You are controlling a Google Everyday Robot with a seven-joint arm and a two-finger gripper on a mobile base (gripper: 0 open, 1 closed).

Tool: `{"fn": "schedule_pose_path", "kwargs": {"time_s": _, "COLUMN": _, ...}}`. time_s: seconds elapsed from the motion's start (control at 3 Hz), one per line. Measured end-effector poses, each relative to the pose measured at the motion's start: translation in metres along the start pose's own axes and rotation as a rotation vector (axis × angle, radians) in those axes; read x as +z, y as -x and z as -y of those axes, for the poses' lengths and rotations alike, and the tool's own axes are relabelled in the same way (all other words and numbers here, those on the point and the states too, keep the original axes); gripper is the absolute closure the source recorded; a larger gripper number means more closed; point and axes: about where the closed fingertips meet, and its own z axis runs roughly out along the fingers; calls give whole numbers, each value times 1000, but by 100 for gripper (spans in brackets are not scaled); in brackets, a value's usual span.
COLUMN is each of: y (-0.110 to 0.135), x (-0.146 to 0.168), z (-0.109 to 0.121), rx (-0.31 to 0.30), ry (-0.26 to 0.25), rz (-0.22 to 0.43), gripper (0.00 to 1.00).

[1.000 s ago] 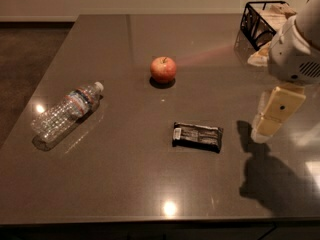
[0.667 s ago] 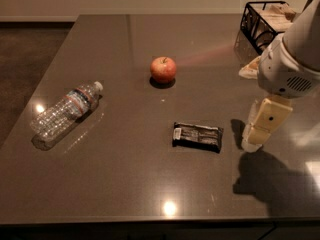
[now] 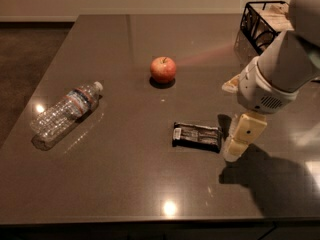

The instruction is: Move rxbar chocolate near apple

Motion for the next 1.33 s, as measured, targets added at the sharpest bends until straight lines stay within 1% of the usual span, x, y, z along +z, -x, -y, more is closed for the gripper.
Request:
{"fn": "schedule_pose_path", "kwargs": {"time_s": 0.33, "y": 5, "x": 21, "z": 0, "rx": -16, "ry": 20, "rz": 14, "gripper": 0}}
{"fn": "schedule_pose_path", "kwargs": {"time_s": 0.67, "y": 15, "x": 36, "z": -3, "rx": -45, "ry": 38, "rz": 27, "gripper": 0}}
{"fn": "schedule_pose_path", "kwargs": {"time_s": 1.0, "y": 27, "x": 50, "z": -7, "rx": -77, "ry": 69, "rz": 20, "gripper": 16}}
{"fn": "schedule_pose_path", "kwargs": {"time_s": 1.33, "y": 36, "x": 57, "z": -10, "rx": -98, "ry": 89, "rz": 10, "gripper": 39}}
